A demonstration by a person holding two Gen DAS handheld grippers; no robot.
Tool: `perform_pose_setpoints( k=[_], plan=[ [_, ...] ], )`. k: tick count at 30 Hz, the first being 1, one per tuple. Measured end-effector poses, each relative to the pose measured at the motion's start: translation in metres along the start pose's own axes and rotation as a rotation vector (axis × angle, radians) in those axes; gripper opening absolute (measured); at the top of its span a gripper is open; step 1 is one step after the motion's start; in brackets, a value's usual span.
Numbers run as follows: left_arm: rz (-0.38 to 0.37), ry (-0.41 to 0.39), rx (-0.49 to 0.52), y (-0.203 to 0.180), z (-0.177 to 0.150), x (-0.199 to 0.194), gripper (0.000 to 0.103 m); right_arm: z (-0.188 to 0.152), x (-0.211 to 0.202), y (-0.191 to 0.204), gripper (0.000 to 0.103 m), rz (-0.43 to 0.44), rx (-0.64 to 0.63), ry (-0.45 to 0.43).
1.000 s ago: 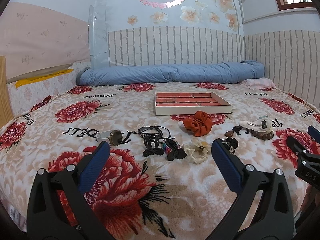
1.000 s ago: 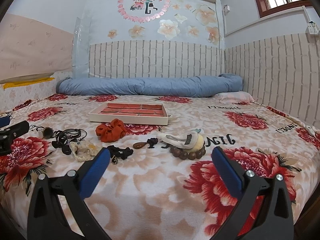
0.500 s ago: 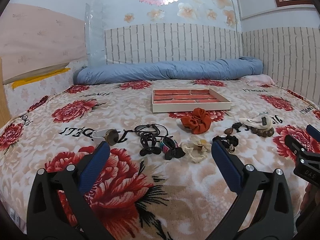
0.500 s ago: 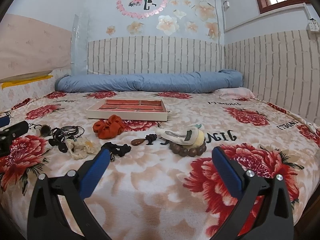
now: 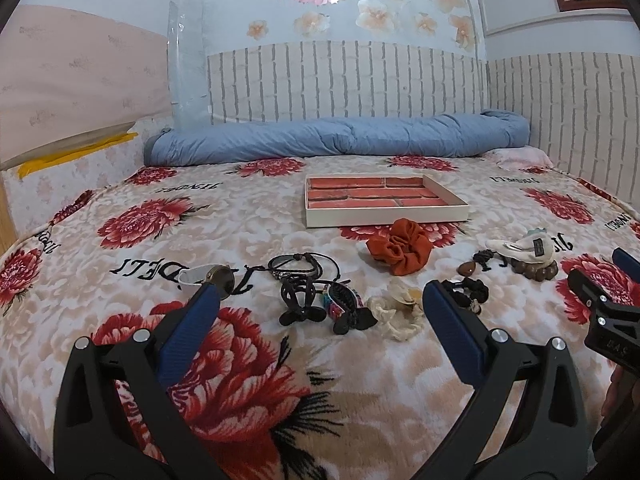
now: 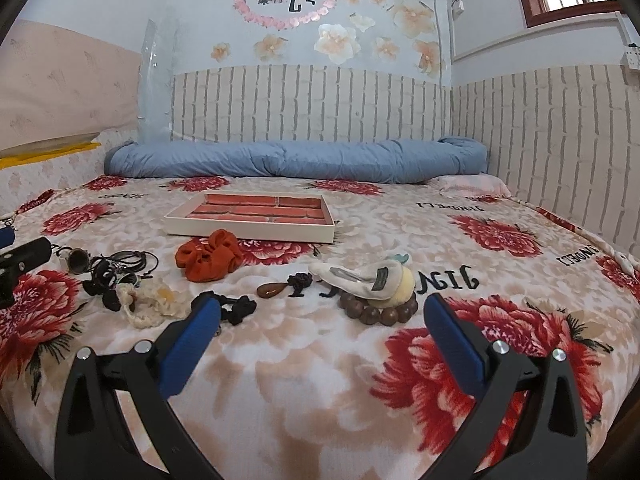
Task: Organize jewelry
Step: 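Grasp the black claw clip with the left tool while the right tool grasps the black hair tie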
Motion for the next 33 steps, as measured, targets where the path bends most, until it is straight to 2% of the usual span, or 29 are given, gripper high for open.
perform_pose_setpoints(
  k=[4, 15, 20, 26, 33],
  plan=[
    [0.010, 0.020, 0.010, 0.003, 0.003, 0.011, 0.098, 0.003, 0.011, 0.002, 0.099, -0.041, -0.006, 0.016],
    [0.010, 0.097, -0.005, 0.027, 0.009, 0.048, 0.098, 0.010, 0.045, 0.013, 0.099, 0.015, 0.009, 0.116],
    [0.017, 0.168, -0.023, 0.040, 0.009, 0.076, 0.098, 0.012, 0.062, 0.024, 0.099, 0.022, -0.015, 0.158],
    [0.018, 0.209, -0.016, 0.047, 0.009, 0.099, 0.098, 0.012, 0.083, 0.032, 0.099, 0.037, -0.015, 0.226],
    [-0.023, 0.278, -0.003, 0.048, 0.005, 0.123, 0.097, 0.012, 0.109, 0.039, 0.098, 0.031, -0.001, 0.318]
  ],
)
Point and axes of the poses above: each gripper's, at about its wrist camera, not at the fingertips, and x roughly the way its jaws point, y to its left, z to its top, the point moved 2 cm from there along x, roughly the way its jaws point, and after that the axes turned 2 degrees about y, right-handed, at the moved point
